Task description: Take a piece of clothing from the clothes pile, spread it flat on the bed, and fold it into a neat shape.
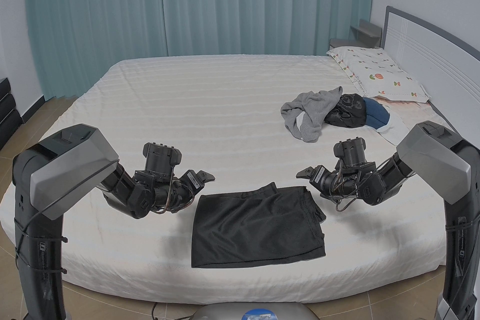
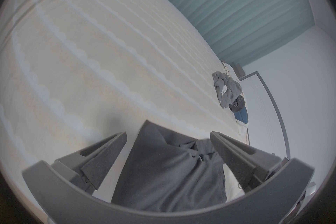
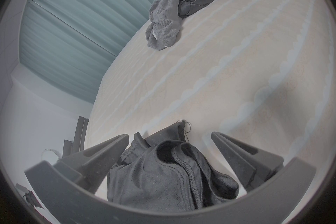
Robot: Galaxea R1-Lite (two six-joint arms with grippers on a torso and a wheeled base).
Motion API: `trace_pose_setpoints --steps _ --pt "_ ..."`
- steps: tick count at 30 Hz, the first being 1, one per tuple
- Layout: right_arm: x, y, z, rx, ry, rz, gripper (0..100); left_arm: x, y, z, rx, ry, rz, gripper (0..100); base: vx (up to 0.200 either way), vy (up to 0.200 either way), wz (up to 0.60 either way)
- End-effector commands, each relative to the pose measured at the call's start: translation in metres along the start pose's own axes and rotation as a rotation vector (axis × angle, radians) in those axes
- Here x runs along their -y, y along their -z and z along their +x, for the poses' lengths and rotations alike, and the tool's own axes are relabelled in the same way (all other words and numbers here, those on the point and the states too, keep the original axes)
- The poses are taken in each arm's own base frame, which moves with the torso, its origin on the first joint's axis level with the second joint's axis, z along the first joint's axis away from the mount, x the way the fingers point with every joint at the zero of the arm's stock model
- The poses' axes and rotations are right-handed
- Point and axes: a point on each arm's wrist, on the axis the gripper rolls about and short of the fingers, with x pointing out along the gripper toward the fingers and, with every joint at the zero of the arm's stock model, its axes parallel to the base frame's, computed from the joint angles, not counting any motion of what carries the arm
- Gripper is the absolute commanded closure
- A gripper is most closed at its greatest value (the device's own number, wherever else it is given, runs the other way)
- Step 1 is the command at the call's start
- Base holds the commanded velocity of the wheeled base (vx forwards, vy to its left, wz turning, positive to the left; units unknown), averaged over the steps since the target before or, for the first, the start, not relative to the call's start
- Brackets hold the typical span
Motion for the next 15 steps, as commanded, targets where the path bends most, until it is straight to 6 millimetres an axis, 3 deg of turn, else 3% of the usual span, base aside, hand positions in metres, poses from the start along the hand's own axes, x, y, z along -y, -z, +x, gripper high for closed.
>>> trace_pose_setpoints --steps 1,15 --pt "0.001 0.004 0.001 -0.003 -0.005 -0.004 0 -0.005 0.005 0.033 0.005 -0.023 0.035 0 0.0 0.0 0.0" --pt "-0.002 0.008 0.005 -0.006 -0.012 -0.015 0 -0.007 0.008 0.05 0.004 -0.065 0.048 0 0.0 0.0 0.0"
